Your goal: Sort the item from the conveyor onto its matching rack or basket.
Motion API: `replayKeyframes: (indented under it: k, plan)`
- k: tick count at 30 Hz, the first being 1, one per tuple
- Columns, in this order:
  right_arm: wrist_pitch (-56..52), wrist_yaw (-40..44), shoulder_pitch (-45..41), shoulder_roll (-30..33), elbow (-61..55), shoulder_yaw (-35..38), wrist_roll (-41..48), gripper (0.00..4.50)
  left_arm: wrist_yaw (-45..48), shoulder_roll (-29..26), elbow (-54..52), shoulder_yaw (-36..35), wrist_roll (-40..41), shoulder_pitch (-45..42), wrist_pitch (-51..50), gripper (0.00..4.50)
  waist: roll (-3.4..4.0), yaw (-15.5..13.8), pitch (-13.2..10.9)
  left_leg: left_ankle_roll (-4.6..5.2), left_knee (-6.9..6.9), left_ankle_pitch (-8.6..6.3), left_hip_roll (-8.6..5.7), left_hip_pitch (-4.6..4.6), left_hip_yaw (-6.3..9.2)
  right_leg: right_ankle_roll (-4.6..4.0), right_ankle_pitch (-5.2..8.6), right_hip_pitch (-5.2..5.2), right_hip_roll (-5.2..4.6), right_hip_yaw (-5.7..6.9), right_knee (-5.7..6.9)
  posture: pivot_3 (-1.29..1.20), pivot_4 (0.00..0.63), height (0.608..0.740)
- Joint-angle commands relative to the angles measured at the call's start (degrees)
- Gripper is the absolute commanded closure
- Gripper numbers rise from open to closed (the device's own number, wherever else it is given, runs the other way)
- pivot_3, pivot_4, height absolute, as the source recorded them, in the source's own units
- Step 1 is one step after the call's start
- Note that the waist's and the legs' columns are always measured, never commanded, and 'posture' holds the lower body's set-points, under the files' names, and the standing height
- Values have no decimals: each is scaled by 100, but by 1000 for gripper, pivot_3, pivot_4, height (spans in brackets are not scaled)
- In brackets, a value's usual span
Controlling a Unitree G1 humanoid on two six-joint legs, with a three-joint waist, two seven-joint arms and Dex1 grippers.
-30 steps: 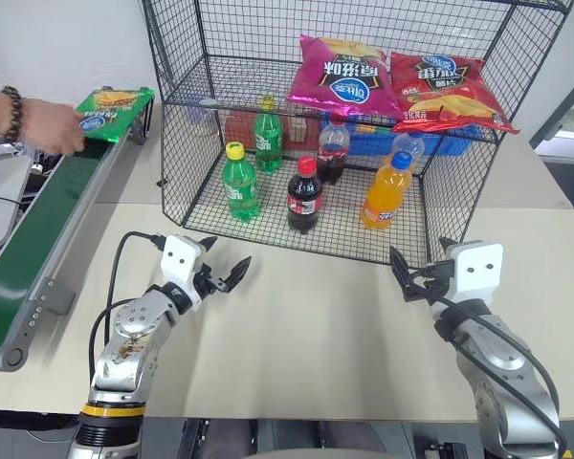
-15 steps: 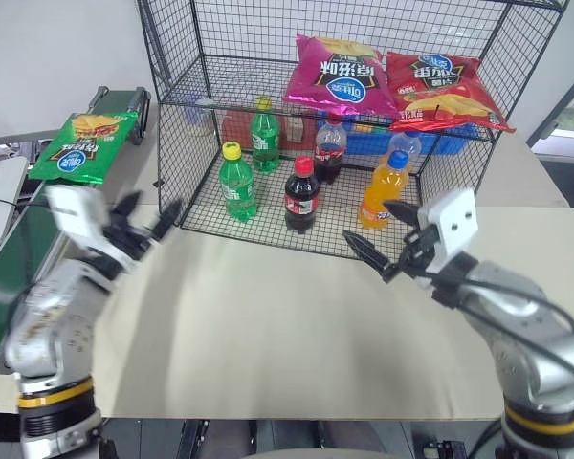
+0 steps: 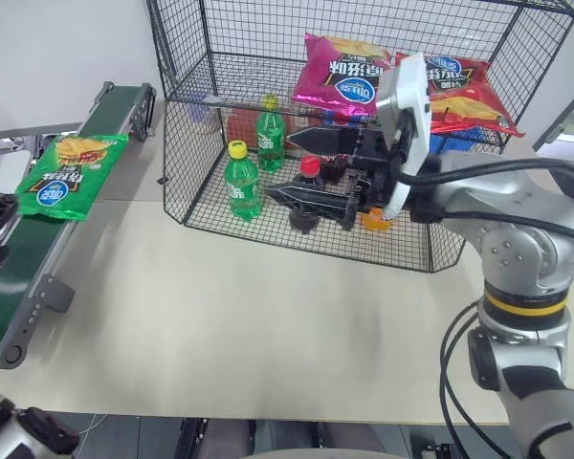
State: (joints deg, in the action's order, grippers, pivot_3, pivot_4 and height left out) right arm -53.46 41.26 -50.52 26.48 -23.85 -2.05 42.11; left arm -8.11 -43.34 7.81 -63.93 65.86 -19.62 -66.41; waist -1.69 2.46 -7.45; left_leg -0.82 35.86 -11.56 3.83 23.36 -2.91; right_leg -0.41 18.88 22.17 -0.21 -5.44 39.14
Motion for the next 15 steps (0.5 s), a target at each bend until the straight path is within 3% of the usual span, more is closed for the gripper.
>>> replayKeyframes:
  k: [1,6,15]
  plan:
    - [89,76,-93,-119,-76,-80,159,0,-356,-330,384,-480,412,99,-430,43,0,0,0,0,0,0,-1,-1,-1,0,0,0,-4,6,1,0,150,740]
    - [57,-3,15,-161,-200,-89,253,0,-414,-523,846,-731,858,227,-825,43,-4,-3,1,-2,-1,0,-3,-2,-2,-1,-1,3,-20,25,3,0,150,740]
    - [59,-226,21,-129,-233,2,294,0,-269,-772,1610,-499,680,382,-777,43,-4,3,1,-6,-12,1,-1,-12,-6,-3,-1,7,-28,41,3,0,150,740]
